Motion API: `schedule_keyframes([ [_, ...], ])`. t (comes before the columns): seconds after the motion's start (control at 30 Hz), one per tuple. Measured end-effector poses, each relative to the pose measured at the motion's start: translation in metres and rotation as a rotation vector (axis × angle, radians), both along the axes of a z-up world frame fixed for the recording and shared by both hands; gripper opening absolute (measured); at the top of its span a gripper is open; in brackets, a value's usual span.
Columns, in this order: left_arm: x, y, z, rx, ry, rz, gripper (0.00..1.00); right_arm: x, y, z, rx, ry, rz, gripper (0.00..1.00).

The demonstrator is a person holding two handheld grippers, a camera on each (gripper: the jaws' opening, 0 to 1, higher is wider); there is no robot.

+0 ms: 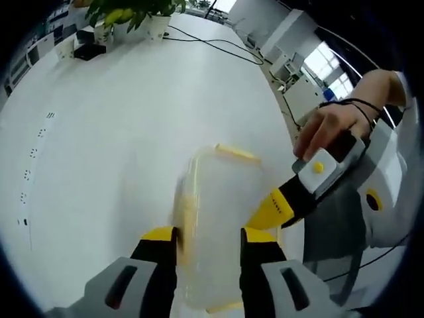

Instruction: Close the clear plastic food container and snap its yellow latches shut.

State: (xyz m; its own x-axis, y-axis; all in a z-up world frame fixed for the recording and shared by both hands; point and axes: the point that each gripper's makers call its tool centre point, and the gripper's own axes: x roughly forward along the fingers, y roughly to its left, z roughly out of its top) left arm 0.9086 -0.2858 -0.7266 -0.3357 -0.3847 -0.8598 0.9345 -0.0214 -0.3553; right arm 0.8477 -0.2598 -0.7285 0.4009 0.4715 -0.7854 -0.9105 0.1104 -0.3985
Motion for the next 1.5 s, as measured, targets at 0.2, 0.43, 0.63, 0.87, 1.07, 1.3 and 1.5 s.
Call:
schedule_keyframes([
  [0.2, -0.001, 0.000, -0.001, 0.022, 0.008, -0.013, 0.30, 0.000, 0.000, 0.000, 0.001, 0.000, 0.001, 0.33],
  [0.43, -0.002, 0.000, -0.001, 0.025, 0.013, -0.013, 0.29, 0.000, 0.000, 0.000, 0.002, -0.001, 0.001, 0.33],
  [0.63, 0.002, 0.001, -0.002, 0.028, 0.015, -0.015, 0.29, 0.000, 0.000, 0.000, 0.003, 0.000, 0.001, 0.33],
  [0.87, -0.007, 0.002, -0.001, 0.029, 0.035, -0.013, 0.28, -0.003, 0.002, 0.001, 0.004, 0.000, 0.010, 0.32],
  [1.07, -0.013, 0.000, -0.001, 0.037, 0.031, -0.017, 0.28, -0.003, 0.002, 0.000, 0.003, 0.001, 0.008, 0.32],
  [1.3, -0.012, 0.000, 0.000, 0.034, 0.033, -0.012, 0.28, -0.002, 0.001, 0.000, 0.012, -0.017, 0.020, 0.30],
  [1.5, -0.010, 0.001, 0.000, 0.035, 0.033, -0.011, 0.28, -0.002, 0.002, 0.001, 0.001, -0.019, 0.026, 0.30],
])
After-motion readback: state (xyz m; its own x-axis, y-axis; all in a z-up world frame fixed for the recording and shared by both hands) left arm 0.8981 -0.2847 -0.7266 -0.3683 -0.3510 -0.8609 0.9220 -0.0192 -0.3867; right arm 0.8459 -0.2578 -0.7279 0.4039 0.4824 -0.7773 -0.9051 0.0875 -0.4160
